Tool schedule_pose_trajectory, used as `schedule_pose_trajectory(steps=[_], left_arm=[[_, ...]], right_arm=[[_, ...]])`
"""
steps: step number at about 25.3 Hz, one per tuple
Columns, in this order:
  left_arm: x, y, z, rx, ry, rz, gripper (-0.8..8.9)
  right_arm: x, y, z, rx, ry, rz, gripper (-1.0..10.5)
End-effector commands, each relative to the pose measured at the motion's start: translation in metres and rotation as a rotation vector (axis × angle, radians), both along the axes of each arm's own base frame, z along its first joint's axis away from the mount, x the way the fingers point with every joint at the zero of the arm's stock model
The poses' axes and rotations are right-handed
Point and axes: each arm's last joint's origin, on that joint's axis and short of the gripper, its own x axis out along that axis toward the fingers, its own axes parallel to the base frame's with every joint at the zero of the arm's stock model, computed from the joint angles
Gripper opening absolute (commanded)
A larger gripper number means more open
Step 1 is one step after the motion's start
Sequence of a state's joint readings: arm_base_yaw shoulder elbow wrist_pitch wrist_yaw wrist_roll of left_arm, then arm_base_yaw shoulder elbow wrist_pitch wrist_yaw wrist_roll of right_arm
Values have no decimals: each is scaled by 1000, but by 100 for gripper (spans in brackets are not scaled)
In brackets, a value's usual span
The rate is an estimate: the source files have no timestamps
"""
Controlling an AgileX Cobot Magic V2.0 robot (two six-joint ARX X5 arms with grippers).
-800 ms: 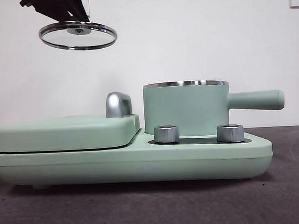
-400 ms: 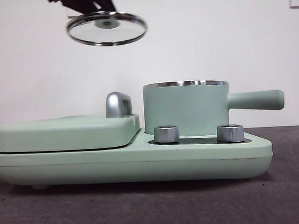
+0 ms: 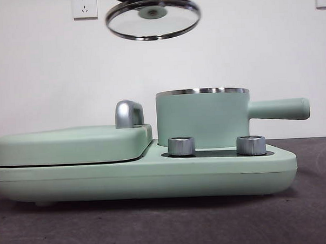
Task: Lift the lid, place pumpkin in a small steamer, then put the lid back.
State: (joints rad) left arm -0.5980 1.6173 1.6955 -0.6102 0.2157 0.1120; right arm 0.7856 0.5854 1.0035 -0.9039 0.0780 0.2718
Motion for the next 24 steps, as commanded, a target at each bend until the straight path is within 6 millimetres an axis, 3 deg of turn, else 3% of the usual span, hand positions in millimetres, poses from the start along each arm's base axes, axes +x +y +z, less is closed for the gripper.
schedule_pose_trajectory(steps=[1, 9, 20, 24], left_arm=[[7, -18, -6, -5, -17, -40, 15], [21, -55, -40, 32, -22, -113, 15], [42, -73, -81, 105, -2, -146, 15], [45, -75, -82, 99, -25, -151, 14]], right_arm=[[-6, -5, -2, 39, 1, -6, 483], [-15, -14, -3, 67, -4, -13, 483], [-14, -14, -3, 64, -9, -49, 483], [-13, -15, -3, 61, -13, -68, 483]])
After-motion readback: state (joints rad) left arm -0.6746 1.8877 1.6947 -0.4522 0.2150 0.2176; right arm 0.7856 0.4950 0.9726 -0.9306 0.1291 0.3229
